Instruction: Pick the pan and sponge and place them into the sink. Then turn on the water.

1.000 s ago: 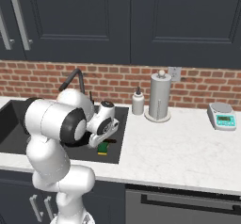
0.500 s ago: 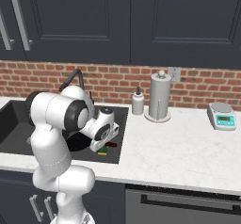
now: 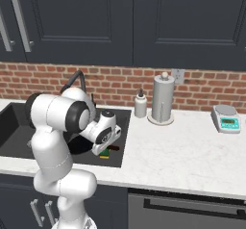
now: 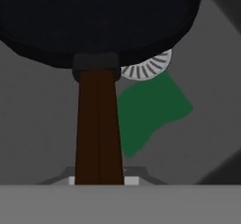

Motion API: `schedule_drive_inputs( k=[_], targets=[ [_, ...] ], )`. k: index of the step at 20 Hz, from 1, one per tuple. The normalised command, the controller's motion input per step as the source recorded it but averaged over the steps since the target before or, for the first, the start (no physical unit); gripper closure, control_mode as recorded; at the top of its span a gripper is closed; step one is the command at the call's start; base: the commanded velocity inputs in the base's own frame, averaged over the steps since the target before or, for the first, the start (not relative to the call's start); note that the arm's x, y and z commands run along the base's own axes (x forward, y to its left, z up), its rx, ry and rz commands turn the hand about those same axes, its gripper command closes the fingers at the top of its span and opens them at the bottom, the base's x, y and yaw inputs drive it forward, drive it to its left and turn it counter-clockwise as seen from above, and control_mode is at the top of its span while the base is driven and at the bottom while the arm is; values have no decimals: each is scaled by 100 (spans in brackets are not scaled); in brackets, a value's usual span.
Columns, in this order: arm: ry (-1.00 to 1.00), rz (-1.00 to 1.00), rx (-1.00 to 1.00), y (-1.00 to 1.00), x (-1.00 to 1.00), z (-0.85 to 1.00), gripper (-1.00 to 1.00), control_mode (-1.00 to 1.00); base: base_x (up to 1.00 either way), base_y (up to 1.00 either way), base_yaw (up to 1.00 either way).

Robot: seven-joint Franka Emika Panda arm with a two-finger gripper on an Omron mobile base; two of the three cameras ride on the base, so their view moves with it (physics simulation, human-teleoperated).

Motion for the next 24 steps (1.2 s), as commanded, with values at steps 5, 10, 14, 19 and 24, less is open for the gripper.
schedule_drive_inputs(
  k=[5, 10, 14, 19, 24],
  targets=[
    [0, 0, 0, 0, -1, -2, -100, -100, 0, 0, 0],
    [-2, 0, 0, 0, -1, 18, -100, -100, 0, 0, 0],
    [-9, 0, 0, 1, -12, 36, -100, -100, 0, 0, 0],
    [-15, 0, 3, 8, -23, 55, -100, -100, 0, 0, 0],
    [-16, -2, 10, 7, -34, 87, -100, -100, 0, 0, 0]
  ],
)
